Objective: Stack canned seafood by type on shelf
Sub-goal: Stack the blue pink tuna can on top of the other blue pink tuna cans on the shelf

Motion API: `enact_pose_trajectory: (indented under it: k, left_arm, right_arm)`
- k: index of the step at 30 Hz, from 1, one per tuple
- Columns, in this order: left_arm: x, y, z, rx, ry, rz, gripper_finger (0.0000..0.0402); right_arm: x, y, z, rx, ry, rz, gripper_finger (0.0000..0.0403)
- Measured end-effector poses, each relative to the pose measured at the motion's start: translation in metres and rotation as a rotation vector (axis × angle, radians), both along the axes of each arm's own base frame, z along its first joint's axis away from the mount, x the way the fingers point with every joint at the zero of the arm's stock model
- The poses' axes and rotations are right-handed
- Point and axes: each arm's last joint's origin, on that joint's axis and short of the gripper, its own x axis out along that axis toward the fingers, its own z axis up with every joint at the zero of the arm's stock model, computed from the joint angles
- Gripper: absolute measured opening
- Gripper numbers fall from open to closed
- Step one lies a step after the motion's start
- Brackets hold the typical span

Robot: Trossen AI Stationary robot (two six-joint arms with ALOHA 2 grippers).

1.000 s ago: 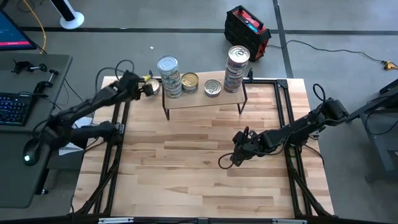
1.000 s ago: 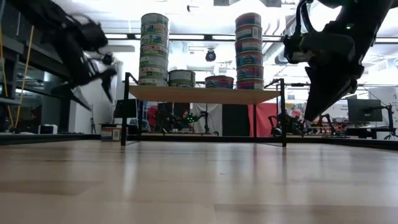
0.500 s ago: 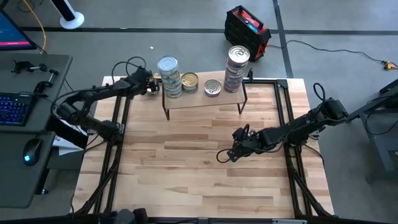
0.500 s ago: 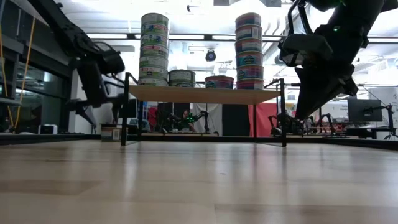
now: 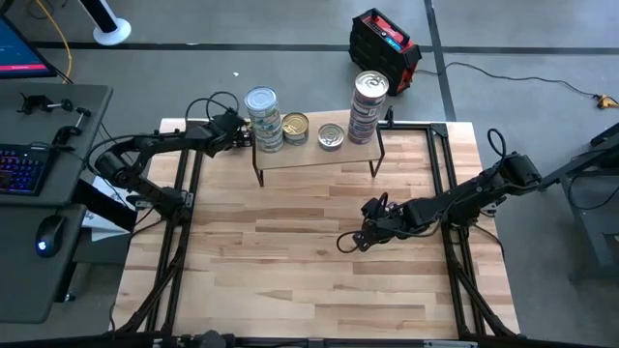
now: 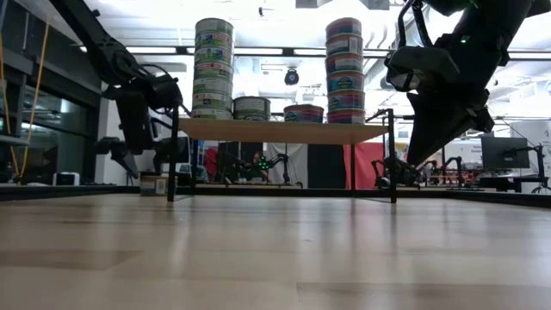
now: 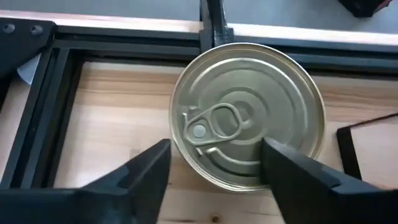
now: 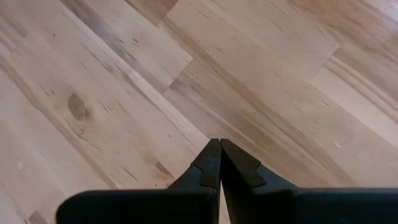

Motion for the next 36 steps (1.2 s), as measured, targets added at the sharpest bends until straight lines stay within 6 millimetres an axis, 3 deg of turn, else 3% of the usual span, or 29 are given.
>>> enact_pose_trajectory:
  k: [3, 9, 11, 14, 17, 23, 28, 36]
  left_arm:
    - [0.004, -0.006, -0.006, -0.039, 0.037, -0.002, 0.0188]
    - [0.011, -0.02, -0.005, -0.071, 0.075, -0.065, 0.0035]
    - [0.013, -0.027, -0.004, -0.086, 0.094, -0.088, 0.001]
    - [0.011, -0.038, -0.002, -0.131, 0.139, -0.097, 0.0012]
    - [0.0, -0.058, -0.013, -0.271, 0.216, -0.117, 0.0002]
    - [-0.006, -0.082, -0.026, -0.288, 0.149, -0.054, 0.0]
    - [-0.004, -0.101, -0.012, -0.271, 0.063, -0.072, 0.0]
    - [-0.005, -0.1, 0.027, -0.089, -0.083, -0.096, 0.0]
  right_arm:
    - [0.0, 0.0, 0.0, 0.0, 0.0, 0.001, 0.0]
    - [0.0, 0.001, 0.0, 0.001, -0.007, 0.006, 0.0]
    - [0.0, 0.003, 0.0, 0.003, -0.012, 0.012, 0.0]
    - [0.0, 0.005, 0.001, 0.003, -0.012, 0.022, 0.0]
    - [-0.001, 0.008, 0.001, 0.003, -0.013, 0.033, 0.0]
    - [-0.001, 0.01, 0.001, -0.006, -0.013, 0.058, 0.0]
    - [-0.001, 0.01, 0.001, -0.017, -0.011, 0.095, 0.0]
    - [0.0, 0.01, 0.001, -0.015, -0.017, 0.105, 0.0]
